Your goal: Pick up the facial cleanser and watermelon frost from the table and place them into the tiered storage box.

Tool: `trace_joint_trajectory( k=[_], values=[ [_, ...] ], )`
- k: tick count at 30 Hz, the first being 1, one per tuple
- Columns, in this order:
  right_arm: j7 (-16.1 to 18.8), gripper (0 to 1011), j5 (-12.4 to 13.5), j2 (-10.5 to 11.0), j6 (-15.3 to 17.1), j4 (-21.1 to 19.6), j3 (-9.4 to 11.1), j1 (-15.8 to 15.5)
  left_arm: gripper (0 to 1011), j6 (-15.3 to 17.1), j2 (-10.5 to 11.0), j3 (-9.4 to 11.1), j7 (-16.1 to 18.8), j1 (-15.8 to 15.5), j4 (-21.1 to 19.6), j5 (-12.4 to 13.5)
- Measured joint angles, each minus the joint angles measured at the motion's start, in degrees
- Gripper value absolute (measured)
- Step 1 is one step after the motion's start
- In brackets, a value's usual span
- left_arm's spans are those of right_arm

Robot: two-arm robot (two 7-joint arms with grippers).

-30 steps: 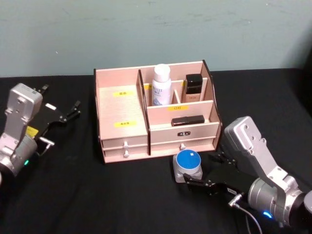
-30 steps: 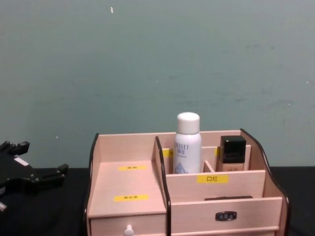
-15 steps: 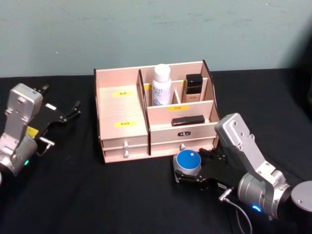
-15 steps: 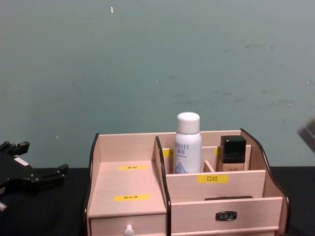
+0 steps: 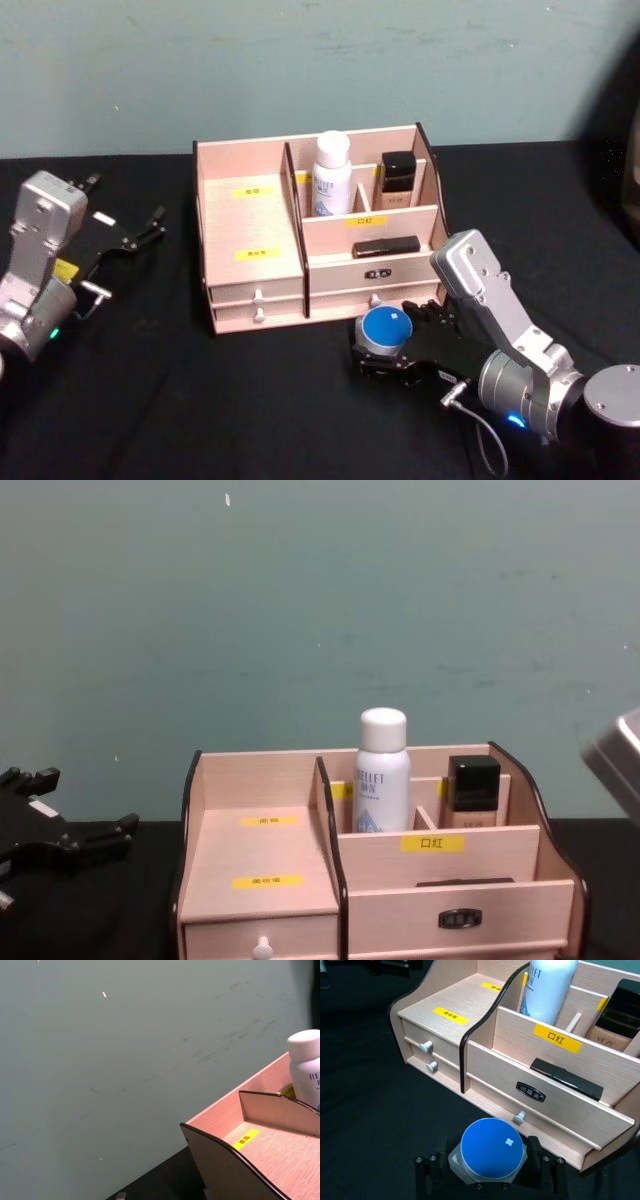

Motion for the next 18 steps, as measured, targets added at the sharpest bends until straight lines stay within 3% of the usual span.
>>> trace_joint_trajectory(
  k=[18],
  values=[
    [0.3, 982, -0.9, -0.6, -0.1, 0.6, 0.0, 0.3, 1001, 0.0, 0.0, 0.0, 0.0, 0.0, 0.0, 0.0]
  ],
)
